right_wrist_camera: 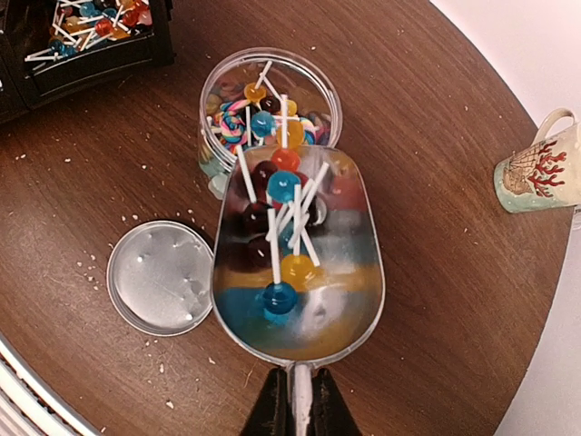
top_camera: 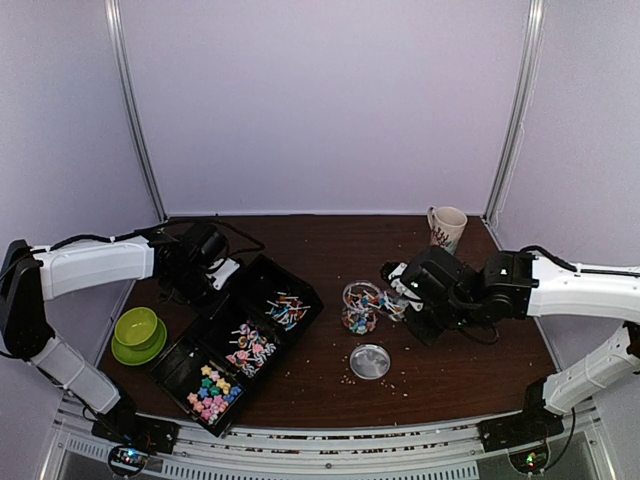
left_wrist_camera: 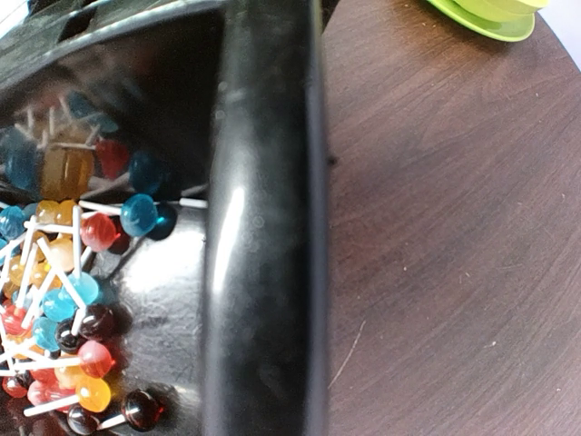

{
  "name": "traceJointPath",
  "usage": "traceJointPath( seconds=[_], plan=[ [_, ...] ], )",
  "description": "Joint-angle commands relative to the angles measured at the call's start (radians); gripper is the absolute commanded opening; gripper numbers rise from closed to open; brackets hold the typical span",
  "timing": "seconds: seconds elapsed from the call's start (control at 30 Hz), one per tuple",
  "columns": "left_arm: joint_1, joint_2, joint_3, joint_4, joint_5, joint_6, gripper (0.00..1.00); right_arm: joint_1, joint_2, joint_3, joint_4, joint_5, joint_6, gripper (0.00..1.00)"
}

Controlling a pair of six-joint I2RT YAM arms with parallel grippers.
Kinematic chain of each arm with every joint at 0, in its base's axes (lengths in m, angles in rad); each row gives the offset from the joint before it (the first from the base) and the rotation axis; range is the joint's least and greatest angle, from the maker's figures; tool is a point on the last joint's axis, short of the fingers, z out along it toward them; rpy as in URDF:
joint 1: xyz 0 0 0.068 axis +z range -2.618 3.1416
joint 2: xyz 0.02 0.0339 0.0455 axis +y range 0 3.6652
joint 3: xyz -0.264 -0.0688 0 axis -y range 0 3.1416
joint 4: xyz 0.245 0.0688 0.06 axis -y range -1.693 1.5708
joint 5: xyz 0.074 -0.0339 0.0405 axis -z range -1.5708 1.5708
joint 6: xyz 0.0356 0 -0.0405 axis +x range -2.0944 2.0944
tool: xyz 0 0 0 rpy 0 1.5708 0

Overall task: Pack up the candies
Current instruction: Place the fake candies in the packing box.

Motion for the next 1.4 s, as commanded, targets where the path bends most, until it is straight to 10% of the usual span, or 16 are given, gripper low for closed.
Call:
traceJointPath(
  seconds=[0.0, 1.37],
  plan=[
    [0.009, -0.047, 0.049, 0.057, 0.024, -0.019, 0.00, 0.012, -0.003, 0.048, -0.052, 0.013, -0.001, 0.00],
    [0.010, -0.043, 0.050, 0.054, 0.020, -0.019, 0.00, 0.026, 0.122, 0.235, -0.269, 0.024, -0.060, 0.00]
  ],
)
